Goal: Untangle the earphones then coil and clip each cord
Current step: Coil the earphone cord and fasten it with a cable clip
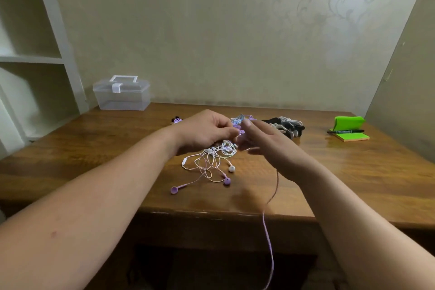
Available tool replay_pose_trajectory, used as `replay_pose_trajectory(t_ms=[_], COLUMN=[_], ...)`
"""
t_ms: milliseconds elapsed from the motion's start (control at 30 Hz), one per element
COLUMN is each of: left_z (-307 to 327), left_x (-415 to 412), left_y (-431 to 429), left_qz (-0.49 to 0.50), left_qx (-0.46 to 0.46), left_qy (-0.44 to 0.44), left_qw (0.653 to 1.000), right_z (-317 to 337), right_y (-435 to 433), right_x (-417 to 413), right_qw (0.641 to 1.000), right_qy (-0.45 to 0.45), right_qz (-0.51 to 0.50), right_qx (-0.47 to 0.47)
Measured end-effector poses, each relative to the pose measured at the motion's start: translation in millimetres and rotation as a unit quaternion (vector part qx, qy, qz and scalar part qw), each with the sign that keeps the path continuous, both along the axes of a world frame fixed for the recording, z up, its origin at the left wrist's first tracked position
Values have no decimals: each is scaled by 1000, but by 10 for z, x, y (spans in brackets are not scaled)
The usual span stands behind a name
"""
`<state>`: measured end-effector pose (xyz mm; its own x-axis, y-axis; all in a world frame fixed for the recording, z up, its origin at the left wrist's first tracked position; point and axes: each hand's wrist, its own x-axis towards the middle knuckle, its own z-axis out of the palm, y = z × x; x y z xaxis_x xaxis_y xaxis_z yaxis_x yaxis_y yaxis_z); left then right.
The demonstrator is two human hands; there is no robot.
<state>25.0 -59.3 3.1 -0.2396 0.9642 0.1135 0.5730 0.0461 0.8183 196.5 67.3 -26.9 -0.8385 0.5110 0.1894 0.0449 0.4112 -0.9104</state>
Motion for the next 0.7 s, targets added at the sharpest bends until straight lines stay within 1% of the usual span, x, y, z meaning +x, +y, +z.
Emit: replay_pose_trajectory(t_ms=[33, 67, 100, 167, 200, 233, 300, 367, 467, 567, 600, 633, 700], left_z=[0, 0, 3, -8, -26, -39, -58, -91, -138, -91, -58, -30, 19], left_x=[46, 73, 82, 52, 29, 19, 11, 8, -69, -228, -265, -299, -305], left_y=[63, 116, 147, 172, 183, 188, 220, 265, 263, 204, 189, 192, 246], left_qz=[-6, -8, -2, 16, 13, 8, 3, 13, 22, 8, 4, 2, 3], left_qx=[8, 16, 17, 12, 8, 3, 3, 1, -32, -71, -73, -68, -51], left_qy=[6, 5, 12, 28, 30, 30, 35, 31, 4, -15, -23, -33, -37], left_qw=[1000, 1000, 1000, 999, 999, 1000, 999, 999, 999, 997, 997, 997, 998], right_z=[43, 77, 99, 104, 95, 73, 12, -84, -219, -349, -390, -421, -438], right_y=[-61, -88, -68, 11, 50, 84, 108, 169, 361, 603, 653, 681, 676], right_x=[-69, -117, -147, -168, -152, -145, -160, -184, -147, -52, -20, -9, -48], right_qw=[999, 999, 1000, 993, 990, 991, 997, 998, 999, 985, 983, 984, 992], right_qy=[-4, -11, -23, -35, -39, -41, -40, -33, 5, 74, 83, 75, 45], right_qz=[21, 29, 21, -6, -5, 7, 42, 50, 13, -62, -83, -97, -119], right_qx=[-26, -30, 1, 108, 135, 125, 51, -6, -49, -140, -145, -126, -24])
